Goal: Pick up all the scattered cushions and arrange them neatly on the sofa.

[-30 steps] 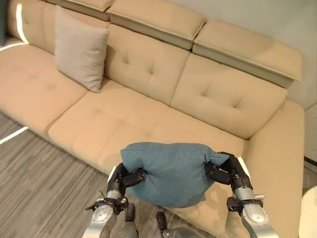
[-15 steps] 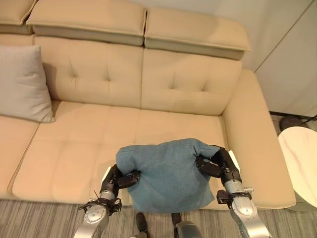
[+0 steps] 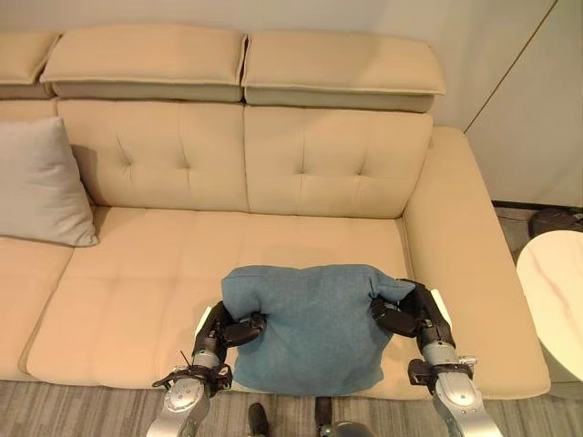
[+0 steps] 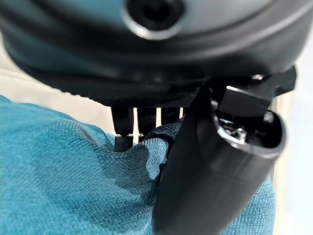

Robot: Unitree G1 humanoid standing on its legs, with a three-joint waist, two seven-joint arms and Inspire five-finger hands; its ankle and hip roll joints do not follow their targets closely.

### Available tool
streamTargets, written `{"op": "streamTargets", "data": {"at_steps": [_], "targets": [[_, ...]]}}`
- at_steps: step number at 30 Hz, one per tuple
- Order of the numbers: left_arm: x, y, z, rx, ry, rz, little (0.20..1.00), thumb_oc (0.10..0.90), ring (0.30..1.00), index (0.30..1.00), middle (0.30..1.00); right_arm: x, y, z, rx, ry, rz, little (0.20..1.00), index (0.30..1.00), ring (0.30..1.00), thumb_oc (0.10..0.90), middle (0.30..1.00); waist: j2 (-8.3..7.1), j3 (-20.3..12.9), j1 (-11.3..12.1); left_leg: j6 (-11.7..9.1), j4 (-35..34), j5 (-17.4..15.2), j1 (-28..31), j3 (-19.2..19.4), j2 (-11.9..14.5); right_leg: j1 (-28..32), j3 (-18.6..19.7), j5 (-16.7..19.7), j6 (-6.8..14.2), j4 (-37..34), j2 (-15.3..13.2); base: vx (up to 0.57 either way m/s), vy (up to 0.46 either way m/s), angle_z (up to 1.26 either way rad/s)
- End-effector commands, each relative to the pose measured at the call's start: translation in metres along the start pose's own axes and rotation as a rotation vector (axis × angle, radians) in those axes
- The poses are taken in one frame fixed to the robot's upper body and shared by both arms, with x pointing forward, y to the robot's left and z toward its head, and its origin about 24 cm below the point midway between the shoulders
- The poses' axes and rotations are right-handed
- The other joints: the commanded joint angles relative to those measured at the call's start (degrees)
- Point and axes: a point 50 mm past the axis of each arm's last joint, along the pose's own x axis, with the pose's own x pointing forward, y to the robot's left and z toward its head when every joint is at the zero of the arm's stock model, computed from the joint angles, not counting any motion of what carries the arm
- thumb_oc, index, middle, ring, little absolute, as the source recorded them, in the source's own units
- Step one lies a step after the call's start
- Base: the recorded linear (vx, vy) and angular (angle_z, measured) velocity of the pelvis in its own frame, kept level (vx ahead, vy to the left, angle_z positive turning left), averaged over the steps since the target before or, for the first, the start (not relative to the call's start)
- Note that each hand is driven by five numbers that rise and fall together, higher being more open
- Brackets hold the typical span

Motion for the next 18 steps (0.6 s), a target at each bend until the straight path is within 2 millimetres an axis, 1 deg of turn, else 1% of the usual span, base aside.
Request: {"op": "streamTargets", "data": {"at_steps": [1, 3, 4, 5, 6, 7, 8, 9, 11, 14, 15, 18], "targets": [[0.012, -0.036, 0.086, -0.067, -0.443, -0.175, 0.300, 0.400, 0.300, 0.300, 0.300, 0.015, -0.003, 0.064, 0.034, -0.348, -0.009, 0.300, 0.300, 0.300, 0.400, 0.300, -3.36, -4.71, -1.10, -2.50, 7.67, -10.77, -2.19, -1.80, 0.84, 1.52, 3.46, -1.14, 3.20, -2.50, 1.32, 0.10, 0.071, -0.08], [0.012, -0.037, 0.091, -0.062, -0.459, -0.168, 0.300, 0.400, 0.300, 0.300, 0.300, 0.015, -0.004, 0.065, 0.026, -0.353, -0.020, 0.300, 0.300, 0.300, 0.400, 0.300, -3.15, -5.07, -0.73, -2.39, 3.87, -9.14, -2.41, -2.74, 1.92, 1.47, 3.76, -1.33, 3.31, -2.36, 1.47, 0.09, 0.059, -0.06], [0.012, -0.037, 0.091, -0.062, -0.459, -0.168, 0.300, 0.400, 0.300, 0.300, 0.300, 0.015, -0.004, 0.065, 0.026, -0.353, -0.020, 0.300, 0.300, 0.300, 0.400, 0.300, -3.17, -5.04, -0.71, -2.39, 3.59, -9.02, -2.23, -2.72, 1.88, 1.50, 3.78, -1.36, 3.31, -2.33, 1.45, 0.11, 0.076, -0.09], [0.012, -0.039, 0.094, -0.068, -0.476, -0.173, 0.300, 0.400, 0.300, 0.300, 0.300, 0.015, -0.007, 0.066, 0.010, -0.359, -0.035, 0.300, 0.300, 0.300, 0.400, 0.300, -2.53, -5.33, -0.72, -2.45, -0.48, -7.76, -0.98, -4.23, 1.90, 1.96, 4.20, -1.74, 3.27, -2.70, 2.13, 0.18, 0.107, -0.17], [0.012, -0.041, 0.099, -0.058, -0.495, -0.179, 0.300, 0.400, 0.300, 0.300, 0.300, 0.014, -0.011, 0.067, -0.005, -0.362, -0.056, 0.300, 0.300, 0.300, 0.400, 0.300, -1.92, -6.46, -1.31, -2.68, -4.93, -6.39, 1.61, -3.64, 1.93, 2.28, 3.98, -1.51, 3.49, -3.38, 2.47, 0.21, 0.130, -0.17], [0.011, -0.041, 0.101, -0.053, -0.504, -0.179, 0.300, 0.400, 0.300, 0.300, 0.300, 0.014, -0.011, 0.067, -0.007, -0.364, -0.060, 0.300, 0.300, 0.300, 0.400, 0.300, -1.83, -6.69, -1.33, -2.58, -6.26, -5.95, 2.41, -3.54, 1.73, 2.44, 4.29, -1.33, 3.59, -3.75, 2.53, 0.20, 0.144, -0.16], [0.010, -0.041, 0.108, -0.048, -0.538, -0.177, 0.300, 0.400, 0.300, 0.300, 0.300, 0.016, -0.010, 0.072, -0.010, -0.384, -0.059, 0.300, 0.300, 0.300, 0.400, 0.300, -1.64, -7.25, -1.26, -2.35, -8.93, -5.22, 3.76, -2.68, 1.48, 2.30, 5.21, -0.80, 3.91, -4.46, 2.68, 0.09, 0.089, -0.13], [0.010, -0.041, 0.108, -0.048, -0.538, -0.177, 0.300, 0.400, 0.300, 0.300, 0.300, 0.016, -0.010, 0.072, -0.010, -0.384, -0.059, 0.300, 0.300, 0.300, 0.400, 0.300, -1.64, -7.25, -1.19, -2.34, -8.96, -5.22, 3.77, -2.61, 1.48, 2.27, 5.28, -0.79, 3.92, -4.45, 2.69, 0.07, 0.088, -0.18], [0.010, -0.041, 0.118, -0.050, -0.580, -0.164, 0.300, 0.400, 0.300, 0.300, 0.300, 0.020, -0.008, 0.082, -0.012, -0.425, -0.057, 0.300, 0.300, 0.300, 0.400, 0.300, -1.79, -7.58, -0.97, -2.16, -9.26, -5.49, 3.66, -1.74, 1.50, 1.72, 5.82, -0.22, 4.51, -4.89, 2.63, 0.02, 0.048, -0.23], [0.013, -0.045, 0.137, -0.027, -0.659, -0.153, 0.300, 0.400, 0.300, 0.300, 0.300, 0.027, -0.005, 0.103, -0.031, -0.512, -0.054, 0.300, 0.300, 0.300, 0.400, 0.300, -2.29, -7.74, -0.46, -1.93, -9.26, -5.88, 2.80, -0.70, 1.55, 0.20, 6.64, 0.44, 5.46, -4.89, 2.58, -0.02, 0.035, -0.21], [0.015, -0.049, 0.153, 0.011, -0.719, -0.157, 0.300, 0.400, 0.300, 0.300, 0.300, 0.033, -0.003, 0.121, -0.059, -0.585, -0.054, 0.300, 0.300, 0.300, 0.400, 0.300, -2.53, -7.68, -0.18, -1.82, -9.26, -5.96, 2.08, -0.34, 1.65, -1.01, 6.90, 0.85, 6.04, -4.89, 2.54, -0.07, 0.019, -0.18], [0.018, -0.055, 0.179, 0.050, -0.819, -0.164, 0.300, 0.400, 0.300, 0.300, 0.300, 0.041, -0.002, 0.148, -0.105, -0.688, -0.055, 0.300, 0.300, 0.300, 0.400, 0.300, -2.64, -7.78, 0.16, -1.82, -9.26, -5.76, 0.47, 0.12, 1.86, -2.95, 6.90, 1.28, 6.67, -4.89, 2.39, -0.06, 0.006, -0.16]]}}
